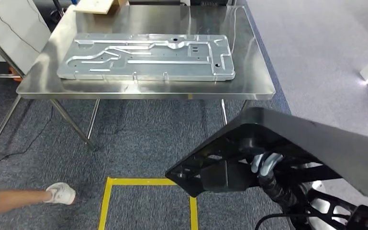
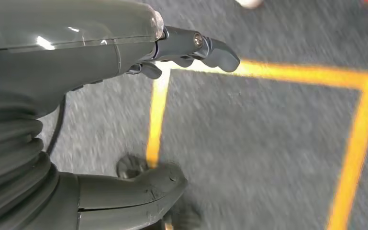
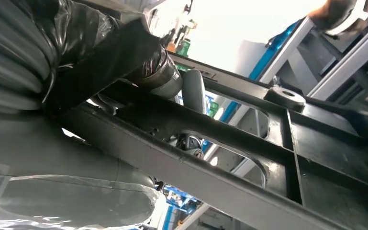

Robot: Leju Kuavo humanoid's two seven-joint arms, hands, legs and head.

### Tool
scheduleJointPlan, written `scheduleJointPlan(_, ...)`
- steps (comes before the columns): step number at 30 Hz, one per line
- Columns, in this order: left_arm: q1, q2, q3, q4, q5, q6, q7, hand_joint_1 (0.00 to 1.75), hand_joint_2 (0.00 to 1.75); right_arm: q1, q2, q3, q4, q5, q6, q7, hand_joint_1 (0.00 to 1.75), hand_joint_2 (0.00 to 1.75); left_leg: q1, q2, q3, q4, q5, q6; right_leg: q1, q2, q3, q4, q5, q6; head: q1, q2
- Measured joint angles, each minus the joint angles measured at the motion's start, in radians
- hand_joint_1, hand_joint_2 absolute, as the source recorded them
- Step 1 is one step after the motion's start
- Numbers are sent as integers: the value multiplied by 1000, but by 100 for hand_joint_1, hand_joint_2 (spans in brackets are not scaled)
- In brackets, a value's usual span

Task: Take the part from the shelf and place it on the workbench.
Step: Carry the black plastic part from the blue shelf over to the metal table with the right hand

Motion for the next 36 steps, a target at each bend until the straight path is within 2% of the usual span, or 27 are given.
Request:
scheduleJointPlan(1, -2, 1, 0, 0, 0, 0, 0, 0, 175, -1, 0, 0, 0, 0, 0, 0, 175, 175, 1, 1, -26, 53, -24, -2, -2, -1, 12, -1, -5, 0, 0, 0)
scheduleJointPlan(3, -3, 2, 0, 0, 0, 0, 0, 0, 175, 0, 0, 0, 0, 0, 0, 0, 175, 175, 1, 2, -108, 187, -81, -6, 0, -2, 29, 0, -22, -3, 0, 0)
scheduleJointPlan(4, -2, 3, 0, 0, 0, 0, -1, 0, 175, 1, 0, 0, 1, 1, 0, 0, 175, 175, 0, 2, -145, 233, -101, -8, 1, -1, 40, 0, -31, -2, 0, 0)
scheduleJointPlan(5, 0, 4, 0, 0, 0, 0, -1, 0, 175, 1, 0, 0, 1, 1, 0, 0, 175, 175, 0, 2, -168, 247, -103, -10, 1, 0, 52, -1, -40, -2, 0, 0)
scheduleJointPlan(6, 2, 4, 0, 0, 0, 0, -1, 0, 175, 1, 0, 0, 2, 1, 0, 0, 175, 175, 0, 2, -175, 224, -82, -10, 1, 1, 66, -1, -51, 0, 0, 0)
scheduleJointPlan(7, 3, 6, 1, 0, 0, 0, -1, 0, 175, 1, 0, 0, 2, 1, 0, 0, 175, 175, 0, 2, -169, 172, -38, -9, 1, 1, 82, -1, -62, 2, 0, 0)
scheduleJointPlan(8, 3, 7, 1, 0, 0, 0, -1, 0, 175, 1, 0, 0, 2, 1, 0, 0, 175, 175, 0, 2, -157, 103, 22, -8, 2, 1, 95, -1, -74, 6, 0, 0)
scheduleJointPlan(10, 3, 8, 1, 0, 0, 0, -1, 0, 175, 0, 0, 1, 2, 1, 0, 1, 175, 175, -3, 3, -140, 3, 96, 2, 4, 4, 110, 2, -93, 14, 0, 0)
scheduleJointPlan(11, 4, 8, 2, 0, 0, 0, -1, 0, 175, 0, 0, 1, 2, 1, 0, 2, 175, 175, -4, 3, -138, -17, 110, 8, 5, 5, 112, 6, -100, 19, 0, 0)
scheduleJointPlan(14, 3, 8, 2, 0, 0, -2, -1, 0, 175, -1, 0, 1, 1, 1, -1, 2, 175, 175, -1, 2, -126, -21, 105, 26, 4, 6, 112, 27, -118, 35, 0, 0)
scheduleJointPlan(15, 2, 8, 2, 0, 0, -2, -2, 0, 175, -2, 0, 1, 0, 1, -1, 2, 175, 175, 1, 2, -119, -21, 101, 30, 1, 5, 99, 56, -132, 43, 0, 0)
scheduleJointPlan(16, 1, 8, 3, 0, 0, -3, -2, 0, 175, -3, 0, 2, 0, 1, -1, 2, 175, 175, 3, 1, -112, -21, 97, 33, -4, 3, 73, 105, -155, 53, 0, 0)
scheduleJointPlan(18, 0, 8, 3, 0, 0, -3, -2, 0, 175, -3, 0, 2, -1, 2, -1, 2, 175, 175, 3, 1, -102, -21, 84, 36, -19, -1, -13, 243, -207, 72, 0, 0)
scheduleJointPlan(19, 1, 8, 4, 0, 0, -3, -2, 0, 175, -2, 0, 2, 0, 2, -1, 2, 175, 175, 3, 1, -96, -21, 77, 35, -25, -3, -55, 298, -223, 78, 0, 0)
scheduleJointPlan(20, 1, 8, 4, 0, 0, -3, -2, 0, 175, -2, 0, 2, 0, 2, -1, 2, 175, 175, 3, 1, -88, -20, 69, 35, -31, -4, -85, 324, -223, 81, 0, 0)
scheduleJointPlan(21, 2, 8, 4, 0, 0, -3, -2, 0, 175, -1, 0, 2, 0, 2, -1, 2, 175, 175, 4, 1, -77, -20, 60, 33, -34, -5, -98, 314, -202, 81, 0, 0)
scheduleJointPlan(22, 2, 8, 4, 0, 0, -3, -2, 0, 175, -1, 0, 2, 0, 2, -1, 2, 175, 175, 4, 0, -62, -21, 51, 32, -35, -6, -94, 270, -160, 80, 0, 0)
scheduleJointPlan(24, 0, 7, 5, 0, 0, -3, -2, 0, 175, -1, 0, 2, 0, 2, -1, 2, 175, 175, 6, -1, -34, -28, 33, 26, -30, -5, -65, 142, -52, 68, 0, 0)
scheduleJointPlan(25, -1, 7, 5, 0, 0, -3, -2, 0, 175, -2, 0, 3, 1, 2, -2, 2, 175, 175, 7, -2, -23, -34, 27, 20, -24, -5, -53, 94, -18, 59, 1, 0)
scheduleJointPlan(26, -2, 6, 6, 0, 0, -4, -2, 0, 175, -3, 0, 3, 1, 2, -2, 3, 175, 175, 8, -3, -15, -41, 23, 14, -17, -4, -44, 63, -1, 48, 1, 0)
scheduleJointPlan(28, -2, 5, 6, 0, 0, -4, -2, 0, 175, -5, 0, 4, 1, 3, -3, 3, 175, 175, 8, -3, 2, -47, 25, -1, -10, -5, -26, 35, -4, 30, 2, 0)
scheduleJointPlan(30, -4, 6, 6, 0, 0, -5, -3, 0, 175, -7, 0, 5, 0, 4, -4, 3, 175, 175, 7, 0, 3, -22, 15, -9, -14, -8, 0, 12, -6, 21, 2, 0)
scheduleJointPlan(31, -6, 6, 7, 0, 0, -6, -3, 0, 175, -8, 0, 5, -1, 4, -4, 3, 175, 175, 7, 1, -15, 16, -3, -10, -16, -9, 12, 7, -8, 18, 1, 0)
scheduleJointPlan(32, -8, 7, 8, 0, 2, -7, -3, 0, 175, -9, 0, 5, -1, 5, -5, 3, 175, 175, 8, 2, -47, 74, -30, -10, -17, -10, 20, 3, -11, 15, 1, 0)
scheduleJointPlan(34, -8, 8, 12, 0, 4, -8, -2, 0, 175, -9, 0, 6, 0, 5, -5, 3, 175, 175, 7, 2, -133, 202, -81, -13, -16, -9, 29, 2, -22, 10, 1, 0)
scheduleJointPlan(35, -6, 8, 13, 0, 6, -8, -2, 0, 175, -9, 0, 6, 0, 5, -5, 3, 175, 175, 6, 2, -165, 237, -87, -14, -16, -7, 35, 3, -28, 10, 1, 0)
scheduleJointPlan(36, -5, 8, 14, 0, 6, -9, -1, 0, 175, -8, 0, 6, 1, 5, -5, 3, 175, 175, 7, 2, -181, 237, -70, -15, -17, -6, 43, 4, -36, 12, 0, 0)
